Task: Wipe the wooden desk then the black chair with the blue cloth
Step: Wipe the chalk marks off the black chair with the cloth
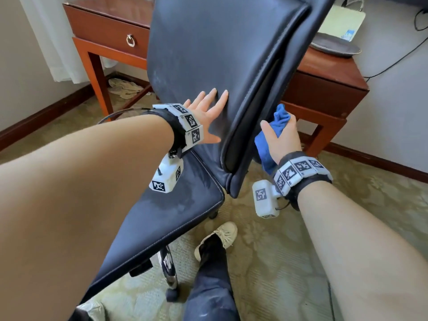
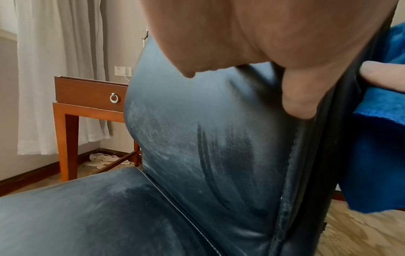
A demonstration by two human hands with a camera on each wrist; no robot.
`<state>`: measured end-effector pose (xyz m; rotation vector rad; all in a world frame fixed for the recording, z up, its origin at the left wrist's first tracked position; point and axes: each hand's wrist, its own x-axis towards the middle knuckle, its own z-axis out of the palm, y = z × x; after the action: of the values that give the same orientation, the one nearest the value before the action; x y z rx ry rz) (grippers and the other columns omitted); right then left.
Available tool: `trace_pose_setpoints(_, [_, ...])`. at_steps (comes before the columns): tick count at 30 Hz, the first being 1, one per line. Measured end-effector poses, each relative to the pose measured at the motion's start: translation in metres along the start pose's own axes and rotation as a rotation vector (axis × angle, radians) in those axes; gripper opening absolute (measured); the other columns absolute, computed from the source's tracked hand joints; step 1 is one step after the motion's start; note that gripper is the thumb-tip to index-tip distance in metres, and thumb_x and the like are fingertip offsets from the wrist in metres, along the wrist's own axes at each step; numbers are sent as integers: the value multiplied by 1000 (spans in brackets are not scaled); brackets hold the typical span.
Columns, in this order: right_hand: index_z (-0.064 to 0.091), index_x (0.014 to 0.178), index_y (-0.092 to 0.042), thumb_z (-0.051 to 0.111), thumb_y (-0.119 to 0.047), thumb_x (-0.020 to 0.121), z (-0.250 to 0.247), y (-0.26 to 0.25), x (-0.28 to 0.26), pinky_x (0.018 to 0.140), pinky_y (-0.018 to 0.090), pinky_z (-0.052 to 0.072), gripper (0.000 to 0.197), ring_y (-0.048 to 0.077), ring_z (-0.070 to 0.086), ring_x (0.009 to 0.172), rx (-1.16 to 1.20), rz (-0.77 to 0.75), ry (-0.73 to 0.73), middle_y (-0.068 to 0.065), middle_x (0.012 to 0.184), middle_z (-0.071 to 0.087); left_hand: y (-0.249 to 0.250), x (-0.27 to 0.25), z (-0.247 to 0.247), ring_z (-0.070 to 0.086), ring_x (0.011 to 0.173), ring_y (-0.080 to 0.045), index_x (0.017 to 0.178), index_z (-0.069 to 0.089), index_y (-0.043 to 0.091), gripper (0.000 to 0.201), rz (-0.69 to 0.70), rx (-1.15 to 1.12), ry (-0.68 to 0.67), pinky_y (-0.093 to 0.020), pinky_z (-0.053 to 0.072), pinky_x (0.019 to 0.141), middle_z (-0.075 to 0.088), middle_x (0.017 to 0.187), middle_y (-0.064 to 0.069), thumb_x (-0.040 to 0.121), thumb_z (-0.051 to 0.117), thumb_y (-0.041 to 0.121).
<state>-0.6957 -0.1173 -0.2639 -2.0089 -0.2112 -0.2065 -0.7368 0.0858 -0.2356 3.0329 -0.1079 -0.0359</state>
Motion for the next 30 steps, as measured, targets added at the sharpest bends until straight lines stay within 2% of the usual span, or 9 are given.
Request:
trace_pose_setpoints(2, [38,129,-3,55,-17,94,8,-5,1,74,-6,28,42,6,43,105,14,7,24,-2,114,46,2,3,4,-7,145,-28,147,-17,29,102,-5,-8,6,-46,6,117,-13,157,-6,85,62,46])
trace_pose_setpoints(6, [39,128,-5,54,-21,94,16,-5,4,79,3,26,40,8,45,101,-23,21,87,-3,108,47,-5,12,7,-10,144,-31,147,-16,34,99,-8,15,30,-47,6,117,-15,157,-9,87,61,46])
trace_pose_setpoints(10, [39,130,-7,52,-24,95,16,-10,15,71,3,25,41,8,44,94,-86,38,63,-4,103,46,-16,15,5,-12,144,-31,147,-14,36,96,21,56,30,-48,5,117,-18,156,-10,87,60,45])
trace_pose_setpoints(13, [38,131,-7,51,-24,95,19,-12,21,69,4,25,41,8,43,93,-108,47,87,-5,103,45,-31,13,3,-14,144,-31,147,-12,38,93,20,133,-15,-48,4,117,-21,155,-10,88,58,46])
trace_pose_setpoints(19, [41,128,-5,51,-23,95,18,-13,16,71,7,27,38,12,45,94,-136,55,84,-2,104,47,-59,-7,-8,-14,144,-29,149,-12,32,94,-114,124,-35,-46,3,117,-17,156,-8,87,57,50])
trace_pose_setpoints(23, [43,122,-5,53,-21,94,13,-20,-8,73,12,29,34,15,47,91,-118,71,77,0,102,50,-52,-25,-23,-13,144,-30,149,-12,30,95,-105,176,-46,-47,4,117,-15,157,-9,87,57,51])
trace_pose_setpoints(26, [45,114,-6,57,-19,92,3,-29,-32,76,18,33,29,19,50,91,-109,76,6,3,100,52,-32,-40,-43,-12,144,-30,149,-13,30,93,-76,217,-29,-47,3,117,-14,157,-8,88,54,53])
trace_pose_setpoints(28, [43,107,-9,58,-19,91,-8,-35,-47,77,24,34,24,23,52,91,-140,88,-106,6,98,51,-15,-50,-60,-12,144,-29,149,-13,29,91,-60,217,10,-46,3,117,-14,157,-7,89,50,56])
trace_pose_setpoints(30, [42,102,-12,57,-19,91,-24,-45,-63,75,22,31,20,19,48,90,-225,113,-253,-1,90,49,2,-63,-79,-11,145,-27,149,-13,29,88,-42,196,68,-45,2,117,-12,158,-6,90,46,57])
